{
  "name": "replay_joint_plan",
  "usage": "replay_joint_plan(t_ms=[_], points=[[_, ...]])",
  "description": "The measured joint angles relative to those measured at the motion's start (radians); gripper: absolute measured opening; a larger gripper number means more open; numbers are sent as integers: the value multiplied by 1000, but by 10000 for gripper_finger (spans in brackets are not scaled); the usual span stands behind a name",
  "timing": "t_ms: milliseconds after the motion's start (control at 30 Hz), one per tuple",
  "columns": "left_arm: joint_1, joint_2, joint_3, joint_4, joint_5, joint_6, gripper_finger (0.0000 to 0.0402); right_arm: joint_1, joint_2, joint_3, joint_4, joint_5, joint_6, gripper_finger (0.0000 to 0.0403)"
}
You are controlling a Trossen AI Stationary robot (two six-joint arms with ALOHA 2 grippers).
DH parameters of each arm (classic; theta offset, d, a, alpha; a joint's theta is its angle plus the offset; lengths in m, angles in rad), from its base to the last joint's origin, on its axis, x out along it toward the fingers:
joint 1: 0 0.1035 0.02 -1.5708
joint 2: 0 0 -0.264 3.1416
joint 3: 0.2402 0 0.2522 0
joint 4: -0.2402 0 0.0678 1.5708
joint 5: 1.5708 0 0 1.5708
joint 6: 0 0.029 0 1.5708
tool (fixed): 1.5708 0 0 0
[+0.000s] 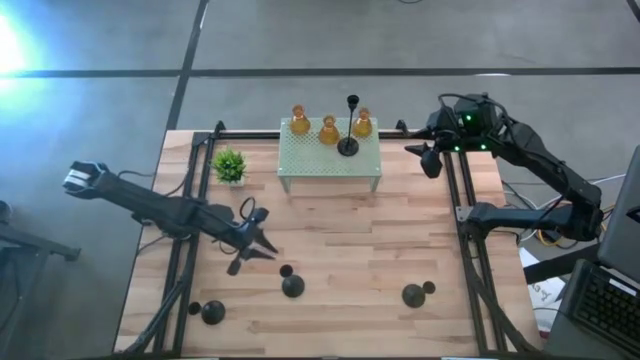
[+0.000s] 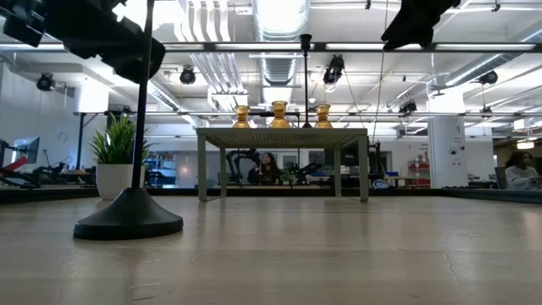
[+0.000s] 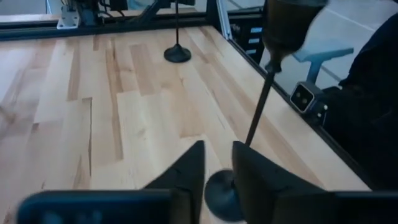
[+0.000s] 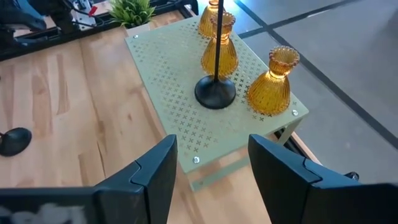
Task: Pick & Place candle stick holders
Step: Put the black candle holder on the shelf
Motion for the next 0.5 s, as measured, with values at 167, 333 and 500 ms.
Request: replay_joint_plan(t_ms=[167, 333, 500], points=[[0, 73, 0, 105, 33, -43, 150, 0, 0, -24, 14, 0, -6, 187], [-1, 132, 0, 150, 125, -55, 179, 0, 0, -44, 13, 0, -11, 187], [-2, 175, 8, 205, 150, -54, 181, 0, 0, -46, 15, 0, -19, 189]])
